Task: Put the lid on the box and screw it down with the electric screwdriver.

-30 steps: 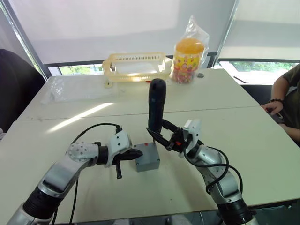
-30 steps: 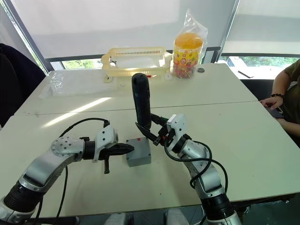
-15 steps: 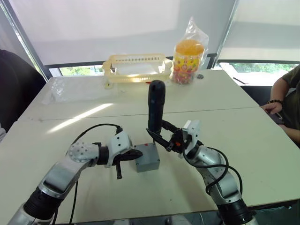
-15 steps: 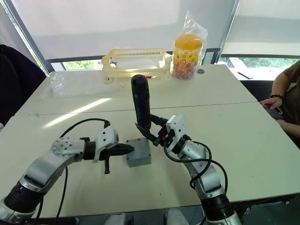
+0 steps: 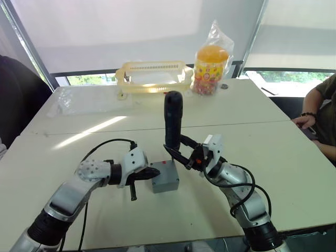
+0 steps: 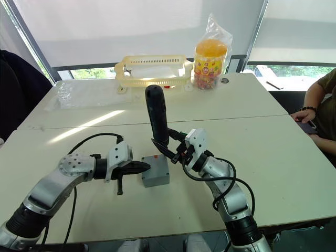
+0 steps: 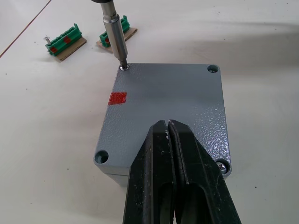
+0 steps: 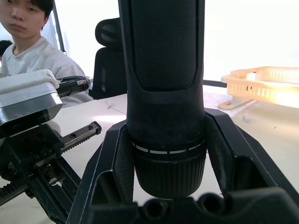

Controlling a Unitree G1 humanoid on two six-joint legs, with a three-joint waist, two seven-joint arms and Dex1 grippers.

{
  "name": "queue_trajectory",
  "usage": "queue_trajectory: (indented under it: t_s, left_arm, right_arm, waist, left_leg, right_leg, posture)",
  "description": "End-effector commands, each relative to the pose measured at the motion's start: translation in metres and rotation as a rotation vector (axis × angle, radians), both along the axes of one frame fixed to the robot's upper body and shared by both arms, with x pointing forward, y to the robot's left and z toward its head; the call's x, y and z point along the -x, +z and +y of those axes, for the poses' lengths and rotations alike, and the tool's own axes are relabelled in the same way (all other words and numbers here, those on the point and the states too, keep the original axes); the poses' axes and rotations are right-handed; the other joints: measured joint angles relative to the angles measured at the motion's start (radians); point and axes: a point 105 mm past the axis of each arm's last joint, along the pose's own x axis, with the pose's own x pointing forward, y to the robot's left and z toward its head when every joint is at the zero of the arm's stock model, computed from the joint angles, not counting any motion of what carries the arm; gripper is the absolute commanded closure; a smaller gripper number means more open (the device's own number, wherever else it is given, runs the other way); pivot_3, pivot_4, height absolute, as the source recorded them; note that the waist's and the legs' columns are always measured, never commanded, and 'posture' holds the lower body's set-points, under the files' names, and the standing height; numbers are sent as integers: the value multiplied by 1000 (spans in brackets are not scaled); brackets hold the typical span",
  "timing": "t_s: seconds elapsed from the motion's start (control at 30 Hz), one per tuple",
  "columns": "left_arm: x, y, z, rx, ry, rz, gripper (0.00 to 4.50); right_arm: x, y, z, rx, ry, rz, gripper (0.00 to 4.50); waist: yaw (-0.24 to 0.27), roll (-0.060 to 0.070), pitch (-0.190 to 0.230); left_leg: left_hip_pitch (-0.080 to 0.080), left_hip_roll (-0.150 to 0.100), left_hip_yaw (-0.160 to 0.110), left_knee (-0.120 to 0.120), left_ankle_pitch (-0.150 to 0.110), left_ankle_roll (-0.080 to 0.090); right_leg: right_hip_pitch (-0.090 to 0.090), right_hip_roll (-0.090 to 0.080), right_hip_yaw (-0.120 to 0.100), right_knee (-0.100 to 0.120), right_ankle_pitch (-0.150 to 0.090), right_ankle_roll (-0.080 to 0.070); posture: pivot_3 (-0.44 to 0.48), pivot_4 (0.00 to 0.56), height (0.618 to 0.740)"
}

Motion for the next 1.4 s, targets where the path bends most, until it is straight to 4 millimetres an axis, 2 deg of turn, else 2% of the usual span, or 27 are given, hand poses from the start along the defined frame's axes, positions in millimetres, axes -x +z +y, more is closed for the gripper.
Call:
queue_trajectory:
  t_s: [0.03,0.6,0.83,0.9,1.1,1.23,1.3,1.4]
  left_arm:
    - [2,-17,5,-45,17,51,4500]
    - [2,-20,1,-42,12,53,4500]
    - [2,-20,0,-41,7,54,4500]
    - [2,-20,0,-42,5,56,4500]
    - [4,-21,4,-49,0,59,4500]
    - [5,-20,6,-51,-7,56,4500]
    - [6,-19,6,-48,-12,53,4500]
    - [4,-12,6,-18,-12,43,4500]
  right_arm:
    - [-3,-52,-6,103,-28,201,2737]
    - [-6,-47,-9,92,-48,172,2737]
    - [-12,-27,-17,74,-87,90,2737]
    - [-13,-9,-20,40,-96,38,2737]
    - [1,71,-26,-56,-50,-127,2737]
    - [5,114,-41,-129,-9,-98,2737]
    - [3,128,-48,-189,10,-30,2737]
    - [-6,137,-61,-241,-11,64,2737]
  waist:
    - [0,0,0]
    - [4,0,0]
    - [6,1,1]
    - [7,2,1]
    - [20,8,10]
    - [27,9,13]
    - [26,9,13]
    - [26,9,13]
  left_leg:
    - [0,0,0,0,0,0]
    - [0,2,-3,-1,0,0]
    - [-1,3,-4,-2,0,-1]
    - [-1,3,-4,-2,0,-1]
    - [-8,0,-3,-2,0,0]
    - [-19,-3,-3,0,1,-1]
    - [-19,-3,-3,-2,0,-1]
    - [-19,-3,-3,-4,0,0]
  right_leg:
    - [0,0,0,0,0,0]
    - [0,-2,0,-2,-2,2]
    - [0,-4,0,-5,-3,2]
    - [-1,-4,0,-7,-2,2]
    - [-4,-9,-1,-10,1,-2]
    - [-13,-9,-1,-11,3,0]
    - [-13,-9,-2,-13,3,1]
    - [-12,-8,-4,-14,2,1]
  posture:
    - [0,150,740]
    - [0,150,740]
    - [0,150,740]
    - [0,150,740]
    - [0,150,740]
    - [0,150,740]
    - [0,150,740]
    - [0,150,740]
